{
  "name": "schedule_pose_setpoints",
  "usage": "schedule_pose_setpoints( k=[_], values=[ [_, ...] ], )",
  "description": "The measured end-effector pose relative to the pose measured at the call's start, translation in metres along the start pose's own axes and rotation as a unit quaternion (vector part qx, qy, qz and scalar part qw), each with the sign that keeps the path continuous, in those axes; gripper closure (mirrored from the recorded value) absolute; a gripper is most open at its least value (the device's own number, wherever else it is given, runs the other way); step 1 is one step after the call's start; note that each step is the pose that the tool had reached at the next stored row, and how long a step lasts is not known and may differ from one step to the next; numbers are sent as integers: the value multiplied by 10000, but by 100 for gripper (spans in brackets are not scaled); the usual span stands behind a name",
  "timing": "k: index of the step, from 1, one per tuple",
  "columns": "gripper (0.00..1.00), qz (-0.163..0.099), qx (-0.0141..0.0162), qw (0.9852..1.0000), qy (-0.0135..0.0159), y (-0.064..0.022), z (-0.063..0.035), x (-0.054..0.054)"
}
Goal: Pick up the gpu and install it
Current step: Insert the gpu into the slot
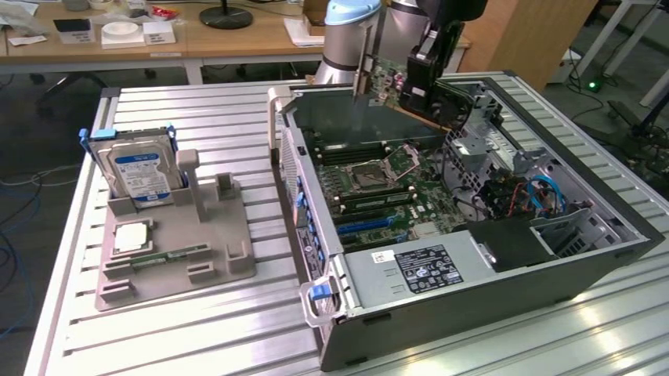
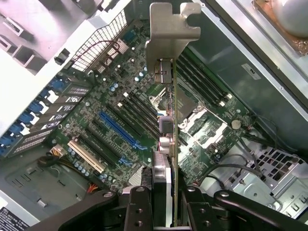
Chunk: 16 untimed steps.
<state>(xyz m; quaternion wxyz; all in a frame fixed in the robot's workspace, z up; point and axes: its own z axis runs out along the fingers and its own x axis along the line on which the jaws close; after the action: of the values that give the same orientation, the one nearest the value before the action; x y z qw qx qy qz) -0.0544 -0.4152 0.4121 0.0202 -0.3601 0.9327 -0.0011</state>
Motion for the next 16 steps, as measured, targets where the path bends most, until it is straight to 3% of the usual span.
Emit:
schedule_pose_setpoints(
  k=[16],
  values=[
    [72, -571, -21, 9984, -9, -1, 2, 1]
  ],
)
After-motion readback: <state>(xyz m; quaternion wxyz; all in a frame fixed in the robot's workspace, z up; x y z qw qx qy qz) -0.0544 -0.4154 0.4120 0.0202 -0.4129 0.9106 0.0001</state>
